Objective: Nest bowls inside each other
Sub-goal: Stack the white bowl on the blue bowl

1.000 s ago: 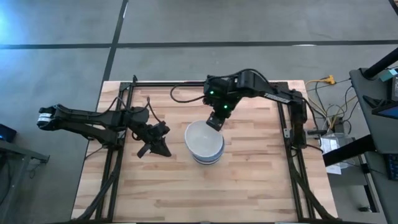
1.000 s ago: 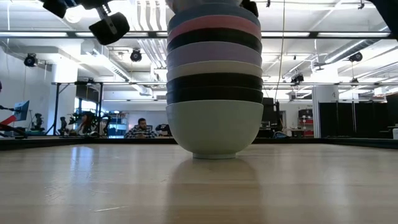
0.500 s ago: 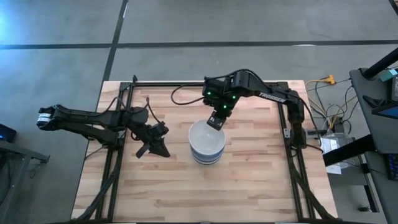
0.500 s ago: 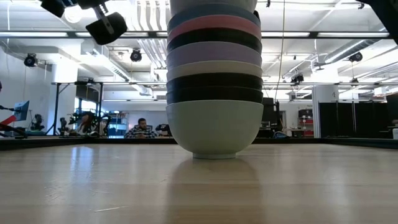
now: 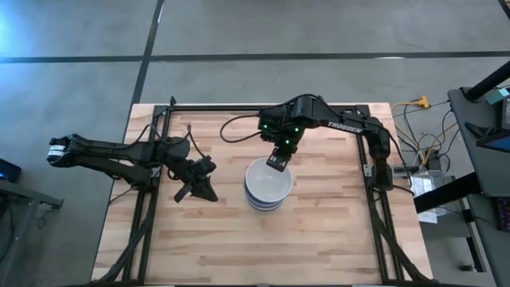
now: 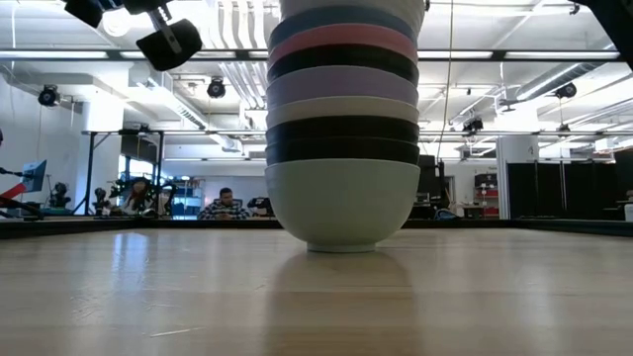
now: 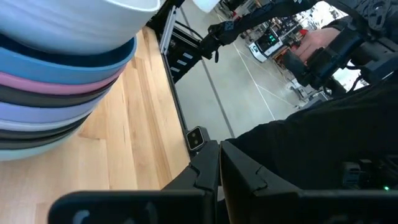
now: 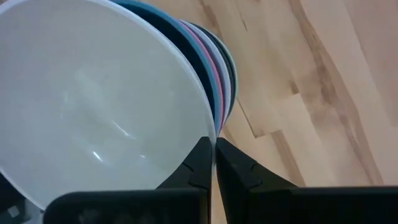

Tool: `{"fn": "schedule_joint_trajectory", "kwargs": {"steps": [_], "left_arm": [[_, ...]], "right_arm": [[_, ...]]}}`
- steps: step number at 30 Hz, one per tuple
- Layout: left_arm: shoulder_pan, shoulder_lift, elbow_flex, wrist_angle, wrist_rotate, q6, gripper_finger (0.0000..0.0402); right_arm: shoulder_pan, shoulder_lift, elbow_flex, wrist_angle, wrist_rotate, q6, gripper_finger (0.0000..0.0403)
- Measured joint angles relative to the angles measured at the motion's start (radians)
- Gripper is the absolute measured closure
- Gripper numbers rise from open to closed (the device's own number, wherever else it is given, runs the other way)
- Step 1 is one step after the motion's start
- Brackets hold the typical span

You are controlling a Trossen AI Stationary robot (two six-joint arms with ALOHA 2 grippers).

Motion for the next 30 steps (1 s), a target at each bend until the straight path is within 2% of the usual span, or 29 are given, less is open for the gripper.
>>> {"fn": "schedule_joint_trajectory", "kwargs": {"steps": [12,25,30], "left_arm": [[0.0,0.001,0.0,0.0,0.0,0.0,0.0402],[0.0,0.001,0.0,0.001,-0.002,-0.051,0.0402],[0.0,0.001,0.0,0.002,-0.006,-0.051,0.0402]], "right_arm": [[0.017,0.006,-0.012,-0.002,0.038,-0.028,0.0386],[0.032,0.002,0.005,0.0,0.037,-0.049,0.029],[0.032,-0.012,0.067,0.012,0.037,-0.062,0.0271]]}}
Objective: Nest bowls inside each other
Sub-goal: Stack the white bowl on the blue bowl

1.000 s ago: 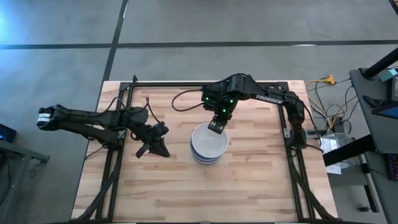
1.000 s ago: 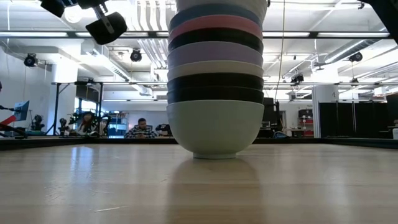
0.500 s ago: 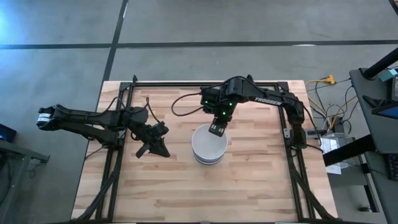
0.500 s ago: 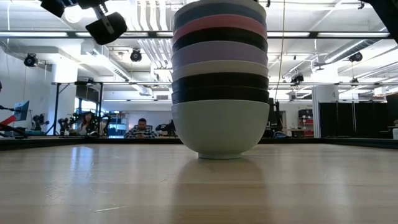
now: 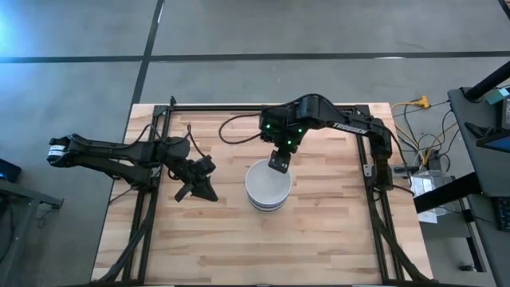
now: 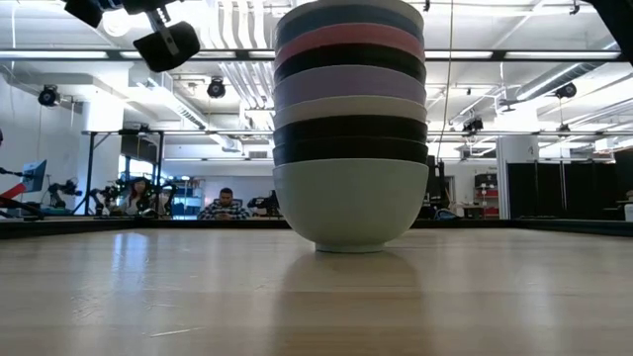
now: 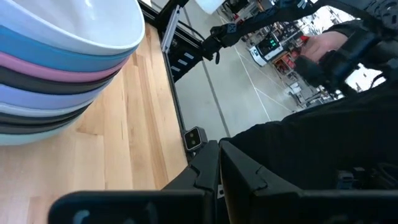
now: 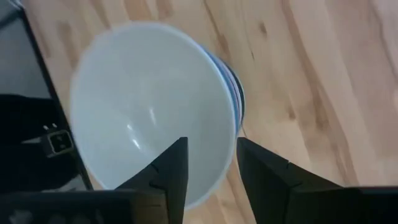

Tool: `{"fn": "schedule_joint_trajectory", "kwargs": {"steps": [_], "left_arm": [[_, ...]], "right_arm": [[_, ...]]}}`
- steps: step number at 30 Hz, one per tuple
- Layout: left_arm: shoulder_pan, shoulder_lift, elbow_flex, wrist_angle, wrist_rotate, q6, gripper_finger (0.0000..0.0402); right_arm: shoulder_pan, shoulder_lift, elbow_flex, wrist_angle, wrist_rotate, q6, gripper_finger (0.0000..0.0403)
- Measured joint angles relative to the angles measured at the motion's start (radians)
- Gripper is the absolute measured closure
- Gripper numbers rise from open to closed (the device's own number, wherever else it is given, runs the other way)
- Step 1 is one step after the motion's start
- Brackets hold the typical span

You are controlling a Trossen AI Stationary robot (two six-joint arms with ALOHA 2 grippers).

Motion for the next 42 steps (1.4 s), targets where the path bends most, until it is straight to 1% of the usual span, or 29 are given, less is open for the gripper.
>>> {"fn": "schedule_joint_trajectory", "kwargs": {"steps": [2,4,7,9,11,19,36,42], "left_arm": [[0.0,0.0,0.0,0.001,-0.001,0.0,0.0402],[0.0,0.0,0.0,0.002,-0.005,0.001,0.0402],[0.0,0.0,0.0,0.002,-0.006,0.001,0.0402],[0.0,0.0,0.0,0.002,-0.006,0.001,0.0402],[0.0,0.0,0.0,0.002,-0.006,0.0,0.0402],[0.0,0.0,0.0,0.002,-0.006,0.0,0.0402],[0.0,0.0,0.0,0.002,-0.006,0.0,0.0402],[0.0,0.0,0.0,0.002,-0.006,-0.002,0.0402]], "right_arm": [[0.0,-0.001,0.031,0.023,-0.005,-0.008,0.0274],[0.0,-0.003,0.049,0.071,-0.039,-0.017,0.0291],[-0.008,-0.004,0.045,0.156,-0.13,-0.02,0.0338],[-0.017,-0.003,0.034,0.188,-0.154,-0.021,0.0374],[-0.03,-0.003,0.023,0.193,-0.156,-0.028,0.0388],[-0.08,-0.003,-0.05,0.148,-0.157,-0.052,0.0394],[-0.076,-0.003,-0.146,0.149,-0.158,-0.069,0.0394],[-0.076,-0.003,-0.127,0.155,-0.157,-0.061,0.0394]]}}
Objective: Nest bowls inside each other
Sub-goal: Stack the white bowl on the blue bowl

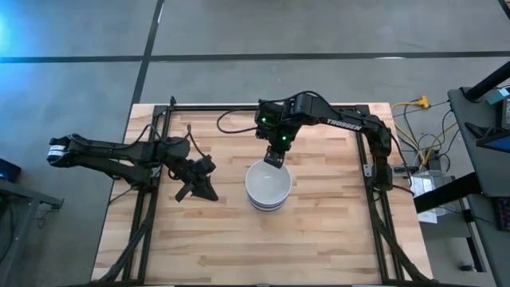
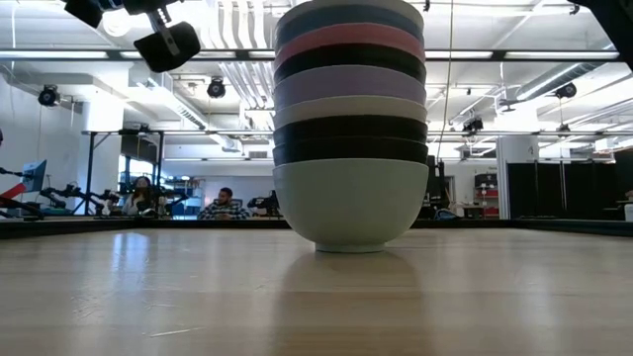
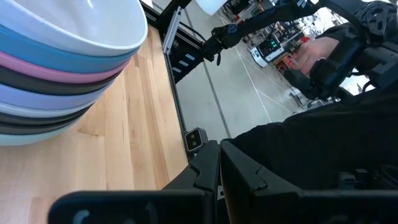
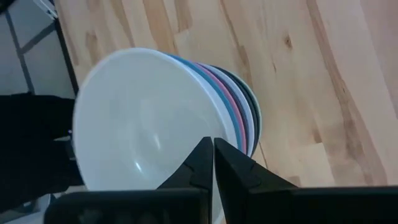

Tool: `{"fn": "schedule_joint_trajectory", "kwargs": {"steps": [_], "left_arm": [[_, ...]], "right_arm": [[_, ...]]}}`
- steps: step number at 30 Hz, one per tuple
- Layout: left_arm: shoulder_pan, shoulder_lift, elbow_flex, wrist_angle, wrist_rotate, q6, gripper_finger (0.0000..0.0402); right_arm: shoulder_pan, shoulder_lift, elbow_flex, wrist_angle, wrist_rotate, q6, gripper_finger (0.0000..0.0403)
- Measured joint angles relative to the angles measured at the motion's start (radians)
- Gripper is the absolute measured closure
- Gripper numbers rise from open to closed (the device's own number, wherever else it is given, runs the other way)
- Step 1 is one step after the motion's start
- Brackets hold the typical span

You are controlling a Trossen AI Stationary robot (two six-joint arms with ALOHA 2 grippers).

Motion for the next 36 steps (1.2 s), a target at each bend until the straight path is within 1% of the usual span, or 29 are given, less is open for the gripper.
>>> {"fn": "schedule_joint_trajectory", "kwargs": {"steps": [4,7,10,12,14,15,19,21,22,23,25,27,30,32,36], "left_arm": [[0.0,0.0,0.0,0.0,0.0,0.0,0.0402],[0.0,0.0,0.0,0.005,-0.006,0.0,0.0402],[0.0,0.0,0.0,0.026,-0.063,0.0,0.0402],[0.0,0.0,0.0,0.067,-0.109,0.0,0.0402],[0.0,0.0,0.0,0.143,-0.151,0.0,0.0402],[0.0,0.004,0.0,0.193,-0.165,0.003,0.0402],[0.003,0.035,0.0,0.435,-0.207,0.008,0.0402],[0.012,0.074,0.0,0.55,-0.198,0.006,0.0402],[0.019,0.097,0.0,0.591,-0.175,0.001,0.0402],[0.024,0.127,0.0,0.625,-0.158,-0.018,0.0402],[0.034,0.188,0.012,0.641,-0.129,-0.056,0.0402],[0.042,0.249,0.028,0.636,-0.114,-0.076,0.0402],[0.048,0.319,0.054,0.657,-0.114,-0.077,0.0402],[0.051,0.357,0.083,0.674,-0.124,-0.077,0.0402],[0.055,0.405,0.124,0.676,-0.128,-0.077,0.0402]], "right_arm": [[0.004,-0.017,0.023,0.003,0.0,0.015,0.0394],[0.026,-0.067,0.019,0.004,0.002,0.012,0.0394],[0.076,-0.147,-0.004,0.018,0.026,-0.01,0.0394],[0.123,-0.214,-0.049,0.081,0.053,-0.011,0.0394],[0.173,-0.293,-0.137,0.183,0.06,0.016,0.0395],[0.196,-0.337,-0.195,0.261,0.061,0.044,0.0395],[0.266,-0.499,-0.503,0.676,0.082,0.193,0.0395],[0.276,-0.559,-0.671,0.895,0.095,0.272,0.0395],[0.276,-0.582,-0.745,0.99,0.108,0.312,0.0395],[0.276,-0.605,-0.816,1.076,0.124,0.351,0.0395],[0.269,-0.641,-0.941,1.21,0.175,0.42,0.0395],[0.259,-0.677,-1.044,1.31,0.222,0.472,0.0395],[0.243,-0.728,-1.158,1.385,0.27,0.525,0.0395],[0.23,-0.76,-1.207,1.391,0.297,0.551,0.0395],[0.209,-0.796,-1.262,1.39,0.301,0.583,0.0395]]}}
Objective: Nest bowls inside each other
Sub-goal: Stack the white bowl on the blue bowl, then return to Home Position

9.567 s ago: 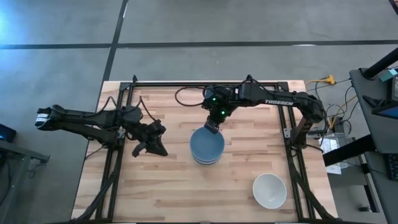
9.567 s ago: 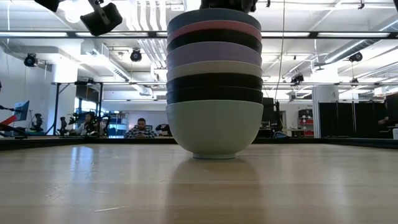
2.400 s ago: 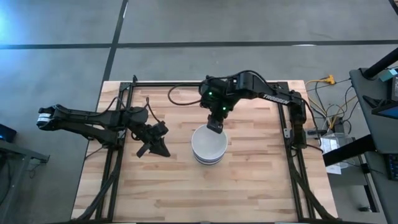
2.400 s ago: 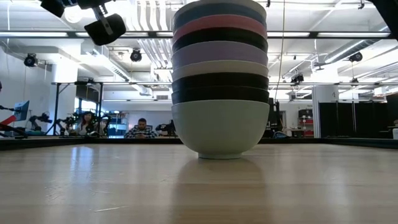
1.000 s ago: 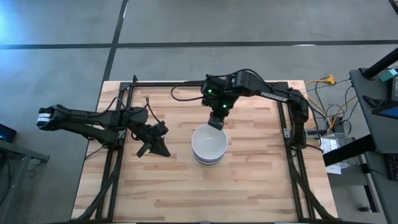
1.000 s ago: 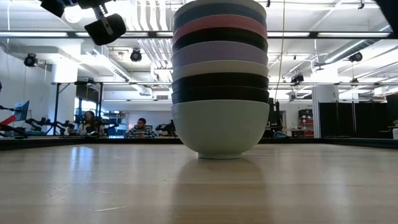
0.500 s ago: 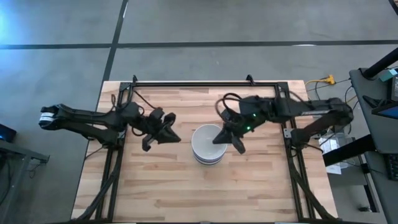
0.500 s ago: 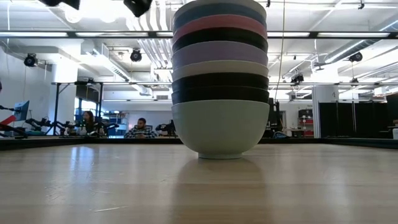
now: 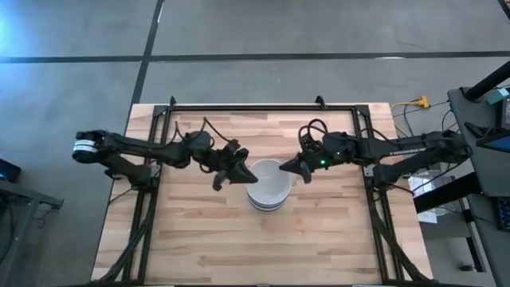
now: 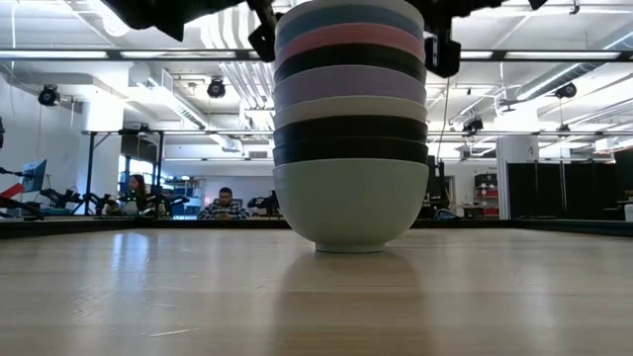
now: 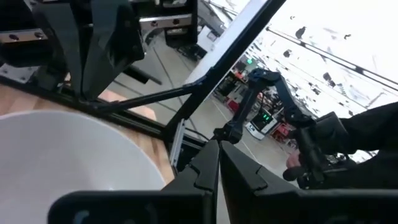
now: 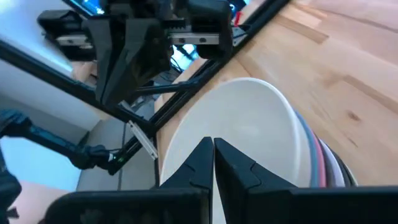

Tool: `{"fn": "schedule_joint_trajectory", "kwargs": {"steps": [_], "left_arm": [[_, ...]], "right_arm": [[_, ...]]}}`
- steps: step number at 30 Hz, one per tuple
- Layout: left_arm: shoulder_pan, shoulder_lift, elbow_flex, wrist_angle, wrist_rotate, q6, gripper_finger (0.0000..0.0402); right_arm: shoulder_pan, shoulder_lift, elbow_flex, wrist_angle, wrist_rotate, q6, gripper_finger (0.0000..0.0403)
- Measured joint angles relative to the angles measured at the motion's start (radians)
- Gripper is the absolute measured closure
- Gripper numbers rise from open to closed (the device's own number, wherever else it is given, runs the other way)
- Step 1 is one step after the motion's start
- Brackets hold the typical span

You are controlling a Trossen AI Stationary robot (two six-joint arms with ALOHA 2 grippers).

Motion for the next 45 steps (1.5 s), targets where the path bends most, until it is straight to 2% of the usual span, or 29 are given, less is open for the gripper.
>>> {"fn": "schedule_joint_trajectory", "kwargs": {"steps": [15,32,38,45], "left_arm": [[0.018,0.087,-0.006,-0.02,-0.027,0.002,0.0402],[0.033,0.087,-0.046,-0.019,-0.047,0.002,0.0402],[0.033,0.057,-0.048,-0.022,-0.047,0.001,0.0402],[0.032,-0.047,-0.048,-0.024,-0.055,0.001,0.0402]], "right_arm": [[-0.031,0.023,-0.014,-0.087,-0.001,0.011,0.0394],[-0.031,0.021,-0.014,-0.089,-0.02,0.0,0.0394],[-0.031,-0.008,-0.006,-0.084,-0.02,-0.03,0.0394],[-0.015,-0.103,0.003,-0.046,-0.02,-0.11,0.0394]]}}
